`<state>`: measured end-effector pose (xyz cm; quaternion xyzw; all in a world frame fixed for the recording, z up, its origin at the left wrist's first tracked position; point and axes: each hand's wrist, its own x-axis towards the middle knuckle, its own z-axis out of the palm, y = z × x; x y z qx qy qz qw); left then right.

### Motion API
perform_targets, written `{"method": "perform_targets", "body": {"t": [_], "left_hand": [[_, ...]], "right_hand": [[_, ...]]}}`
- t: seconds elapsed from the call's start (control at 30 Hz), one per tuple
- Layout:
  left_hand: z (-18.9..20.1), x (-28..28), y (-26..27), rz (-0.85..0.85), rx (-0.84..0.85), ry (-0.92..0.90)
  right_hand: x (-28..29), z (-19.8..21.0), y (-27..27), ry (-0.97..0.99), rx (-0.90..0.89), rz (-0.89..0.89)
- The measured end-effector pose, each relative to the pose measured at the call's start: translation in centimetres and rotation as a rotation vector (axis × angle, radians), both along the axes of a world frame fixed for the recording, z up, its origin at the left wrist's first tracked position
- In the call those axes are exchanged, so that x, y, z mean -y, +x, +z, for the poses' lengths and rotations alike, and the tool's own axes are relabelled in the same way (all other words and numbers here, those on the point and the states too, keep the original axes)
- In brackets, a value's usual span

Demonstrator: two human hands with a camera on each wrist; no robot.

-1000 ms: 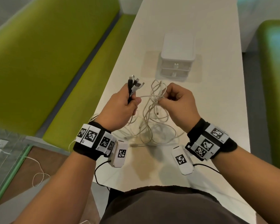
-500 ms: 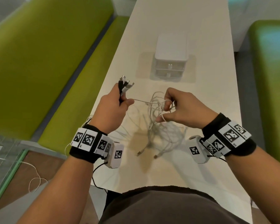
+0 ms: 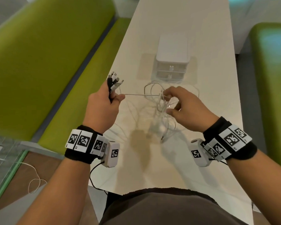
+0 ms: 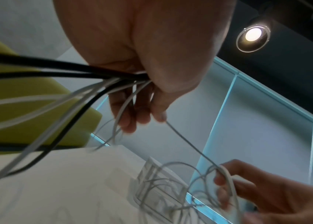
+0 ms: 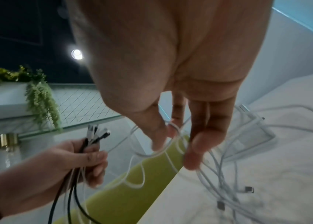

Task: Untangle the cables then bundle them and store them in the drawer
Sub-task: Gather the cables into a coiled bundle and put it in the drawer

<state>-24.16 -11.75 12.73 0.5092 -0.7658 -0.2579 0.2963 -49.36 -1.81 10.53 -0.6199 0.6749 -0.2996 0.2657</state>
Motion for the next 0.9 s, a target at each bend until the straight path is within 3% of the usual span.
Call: {"method": "perform_targets", "body": {"t": [0.13, 0.27, 0.33, 0.43, 0.5, 0.57, 0.77, 0.9], "left_hand": [[-0.6, 0.3, 0.3, -0.025, 0.248, 0.228], [-1.1, -1.7, -1.4, -0.139, 0.362, 0.091], [-1.4, -2.8, -2.4, -0.24, 0.251, 0.057], [-1.3, -4.4, -3.8, -0.359, 0.038, 0.312], [-1.3, -4.8, -4.2, -0.326, -0.166, 0.484], [-1.1, -4.3, -3.9, -0.248, -0.307, 0.487], [-0.1, -1.8, -1.9, -0.206, -0.328, 0.42], [-0.2, -1.7, -1.9, -0.258, -0.382, 0.542]], "right_hand": [[0.1, 0.3, 0.0, 0.051, 0.16, -0.036], [0.5, 0.3, 0.3, 0.139, 0.125, -0.013], [0.7, 0.4, 0.6, 0.149, 0.134, 0.014], [0.6, 0.6, 1.4, 0.116, 0.222, 0.072], [0.4, 0.8, 1.7, 0.075, 0.293, 0.097], [0.1, 0.6, 1.5, 0.047, 0.332, 0.082], [0.0, -1.0, -0.1, 0.014, 0.075, -0.172], [-0.2, -0.6, 1.3, 0.242, 0.065, 0.063]]}}
